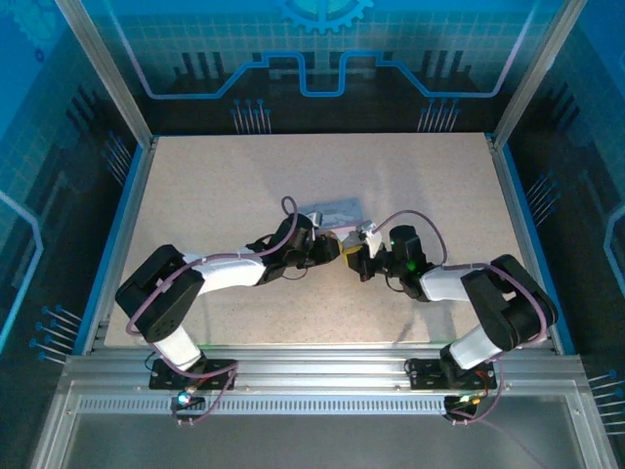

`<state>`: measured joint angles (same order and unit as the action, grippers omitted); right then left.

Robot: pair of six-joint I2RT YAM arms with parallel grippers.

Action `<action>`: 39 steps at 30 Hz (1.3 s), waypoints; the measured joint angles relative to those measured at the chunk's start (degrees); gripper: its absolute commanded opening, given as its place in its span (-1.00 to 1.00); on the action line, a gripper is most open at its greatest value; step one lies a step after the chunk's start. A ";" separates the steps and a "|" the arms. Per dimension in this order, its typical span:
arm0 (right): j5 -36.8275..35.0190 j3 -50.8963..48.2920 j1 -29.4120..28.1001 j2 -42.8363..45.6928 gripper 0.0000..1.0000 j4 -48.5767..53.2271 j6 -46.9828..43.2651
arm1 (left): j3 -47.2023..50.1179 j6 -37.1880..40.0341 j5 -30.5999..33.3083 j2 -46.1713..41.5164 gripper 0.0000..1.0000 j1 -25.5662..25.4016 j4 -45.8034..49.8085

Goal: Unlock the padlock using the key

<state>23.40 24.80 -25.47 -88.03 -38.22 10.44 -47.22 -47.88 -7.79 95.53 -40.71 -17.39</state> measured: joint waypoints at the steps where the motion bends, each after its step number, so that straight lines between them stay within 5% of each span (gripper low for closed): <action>1: -0.33 -0.39 -0.04 0.00 -1.00 -0.39 0.28 | 0.00 0.00 -0.09 0.22 -0.59 0.00 -0.20; 10: -4.94 -3.50 -1.64 1.05 -1.00 -1.27 2.95 | 0.00 -0.09 -1.46 2.80 -0.53 -0.63 -1.97; 22: -8.41 -6.19 -2.56 2.47 -1.00 -2.23 6.78 | 1.44 -0.24 -2.05 3.30 0.09 -1.40 -1.97; 29: -9.25 -6.21 -2.60 6.43 -1.00 1.88 8.50 | 5.31 1.51 -1.01 -8.46 0.60 -0.02 1.38; 39: -10.45 -4.85 -4.28 15.06 -1.00 15.28 15.67 | 12.87 -2.60 1.49 -24.30 0.59 5.09 4.13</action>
<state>12.95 19.94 -29.76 -72.97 -22.94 26.11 -34.35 -50.48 -6.31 71.22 -35.62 -13.26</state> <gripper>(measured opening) 0.048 0.802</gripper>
